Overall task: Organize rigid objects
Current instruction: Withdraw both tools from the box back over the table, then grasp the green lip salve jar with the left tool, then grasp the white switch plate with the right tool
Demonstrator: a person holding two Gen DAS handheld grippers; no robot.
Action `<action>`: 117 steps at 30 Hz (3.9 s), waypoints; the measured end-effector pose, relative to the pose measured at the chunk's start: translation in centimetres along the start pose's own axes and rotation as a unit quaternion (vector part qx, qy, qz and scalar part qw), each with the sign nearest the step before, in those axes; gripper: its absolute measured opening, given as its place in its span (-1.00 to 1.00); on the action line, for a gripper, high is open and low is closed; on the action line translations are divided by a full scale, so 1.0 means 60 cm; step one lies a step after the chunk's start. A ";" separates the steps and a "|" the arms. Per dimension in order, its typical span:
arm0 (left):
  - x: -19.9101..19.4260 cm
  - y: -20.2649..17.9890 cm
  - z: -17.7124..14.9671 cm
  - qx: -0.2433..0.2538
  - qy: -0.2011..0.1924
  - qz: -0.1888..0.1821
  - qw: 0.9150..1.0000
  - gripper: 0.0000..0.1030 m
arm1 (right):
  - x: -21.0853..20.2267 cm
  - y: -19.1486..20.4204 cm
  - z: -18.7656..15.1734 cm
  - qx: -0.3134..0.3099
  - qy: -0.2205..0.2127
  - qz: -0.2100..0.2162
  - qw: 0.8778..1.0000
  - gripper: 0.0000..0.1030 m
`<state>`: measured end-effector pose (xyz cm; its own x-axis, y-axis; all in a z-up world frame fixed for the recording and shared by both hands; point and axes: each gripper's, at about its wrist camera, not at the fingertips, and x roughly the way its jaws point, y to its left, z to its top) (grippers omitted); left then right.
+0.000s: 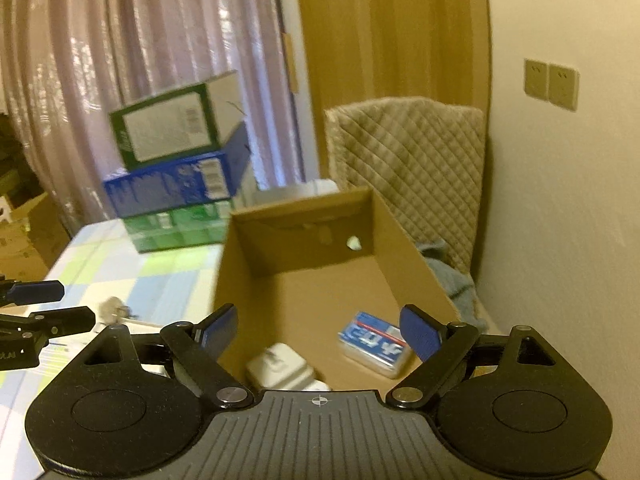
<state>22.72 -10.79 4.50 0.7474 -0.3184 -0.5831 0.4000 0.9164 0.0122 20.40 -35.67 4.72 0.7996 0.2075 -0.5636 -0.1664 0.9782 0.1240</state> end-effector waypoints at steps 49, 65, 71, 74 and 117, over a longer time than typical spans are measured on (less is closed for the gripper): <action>0.026 0.249 -0.255 -0.054 0.060 0.054 0.995 0.11 | 0.237 0.285 -0.109 -0.003 0.089 0.104 0.991 0.65; 0.124 0.256 -0.256 -0.021 0.101 0.029 0.994 -0.44 | 0.313 0.281 -0.109 -0.004 0.115 0.096 0.989 0.65; 0.139 0.260 -0.259 -0.029 0.110 0.026 0.993 -0.53 | 0.324 0.288 -0.111 -0.006 0.124 0.105 0.987 0.65; 0.139 0.260 -0.259 -0.032 0.112 0.025 0.993 -0.53 | 0.328 0.288 -0.112 -0.005 0.128 0.106 0.986 0.65; 0.107 0.291 -0.238 -0.088 0.093 0.041 0.991 -0.55 | 0.384 0.314 -0.128 -0.041 0.178 0.094 0.979 0.65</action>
<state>26.92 6.64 -10.63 0.6568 -0.2061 -0.7253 0.2314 0.9706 -0.0663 31.25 -12.43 -12.16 0.5012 0.3584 -0.7876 -0.3490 0.9166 0.1950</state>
